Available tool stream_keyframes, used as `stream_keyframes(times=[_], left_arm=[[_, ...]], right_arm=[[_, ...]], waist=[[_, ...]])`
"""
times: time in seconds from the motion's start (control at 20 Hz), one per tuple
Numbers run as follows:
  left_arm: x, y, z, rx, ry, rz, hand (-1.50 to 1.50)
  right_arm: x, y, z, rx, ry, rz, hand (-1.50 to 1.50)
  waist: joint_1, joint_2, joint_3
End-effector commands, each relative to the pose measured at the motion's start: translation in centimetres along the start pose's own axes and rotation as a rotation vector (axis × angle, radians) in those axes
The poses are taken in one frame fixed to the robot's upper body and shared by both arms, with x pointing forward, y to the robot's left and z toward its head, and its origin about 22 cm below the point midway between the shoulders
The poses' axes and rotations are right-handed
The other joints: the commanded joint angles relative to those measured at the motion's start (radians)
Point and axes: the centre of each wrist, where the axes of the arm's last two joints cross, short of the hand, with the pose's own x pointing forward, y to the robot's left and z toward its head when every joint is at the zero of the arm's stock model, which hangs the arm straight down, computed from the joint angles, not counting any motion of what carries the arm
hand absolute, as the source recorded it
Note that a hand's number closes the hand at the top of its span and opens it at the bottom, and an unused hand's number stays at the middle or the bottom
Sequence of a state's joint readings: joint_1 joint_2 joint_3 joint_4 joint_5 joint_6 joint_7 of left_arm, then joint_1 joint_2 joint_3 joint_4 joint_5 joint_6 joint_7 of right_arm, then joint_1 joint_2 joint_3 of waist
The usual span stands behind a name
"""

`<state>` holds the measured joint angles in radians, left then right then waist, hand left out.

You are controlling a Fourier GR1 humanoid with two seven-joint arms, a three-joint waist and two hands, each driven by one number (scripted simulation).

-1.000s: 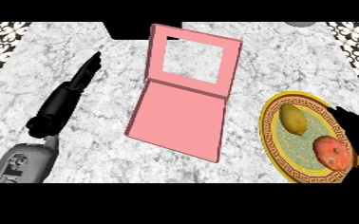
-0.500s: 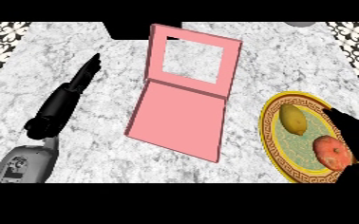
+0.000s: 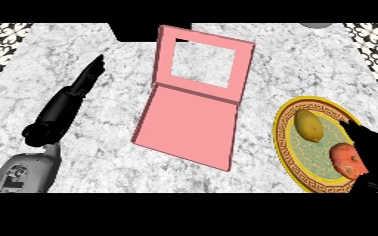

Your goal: Pick the squash from the plate and place it in the cardboard box

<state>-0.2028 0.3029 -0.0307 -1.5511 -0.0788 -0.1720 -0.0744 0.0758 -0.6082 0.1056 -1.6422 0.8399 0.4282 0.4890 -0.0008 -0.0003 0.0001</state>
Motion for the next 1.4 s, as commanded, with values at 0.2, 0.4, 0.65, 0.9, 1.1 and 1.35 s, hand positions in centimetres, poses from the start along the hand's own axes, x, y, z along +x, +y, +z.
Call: stream_keyframes(times=[0.2, 0.4, 0.65, 0.9, 1.1, 1.35], left_arm=[[1.7, 2.4, 0.3, -0.004, -0.001, -0.008, 0.0], [-1.0, -1.0, 0.8, 0.004, -0.001, -0.013, 0.0], [0.5, -1.5, 0.1, -0.005, 0.012, 0.013, 0.0], [0.0, 0.8, -0.8, 0.004, 0.01, -0.002, 0.0], [0.8, -1.3, -0.9, -0.045, -0.028, 0.003, 0.0], [1.6, -2.5, -2.0, -0.123, -0.064, 0.025, 0.0]], right_arm=[[-0.5, 2.0, -1.5, 0.034, -0.03, -0.034, -1.5], [-1.4, 2.5, -2.1, 0.014, -0.138, 0.04, 1.5], [-1.5, 3.4, -2.3, -0.127, -0.174, 0.059, 1.5], [-0.5, 1.6, -2.0, -0.224, -0.207, 0.086, 1.5], [12.8, 3.1, 3.6, -0.251, -0.743, 0.092, 1.5], [22.4, 2.3, 11.2, -0.335, -1.236, 0.058, 1.5]], waist=[[0.003, 0.0, 0.0], [0.002, 0.001, 0.0], [0.001, 0.0, 0.0], [-0.002, 0.0, 0.0], [0.07, 0.003, -0.002], [0.169, 0.006, -0.004]])
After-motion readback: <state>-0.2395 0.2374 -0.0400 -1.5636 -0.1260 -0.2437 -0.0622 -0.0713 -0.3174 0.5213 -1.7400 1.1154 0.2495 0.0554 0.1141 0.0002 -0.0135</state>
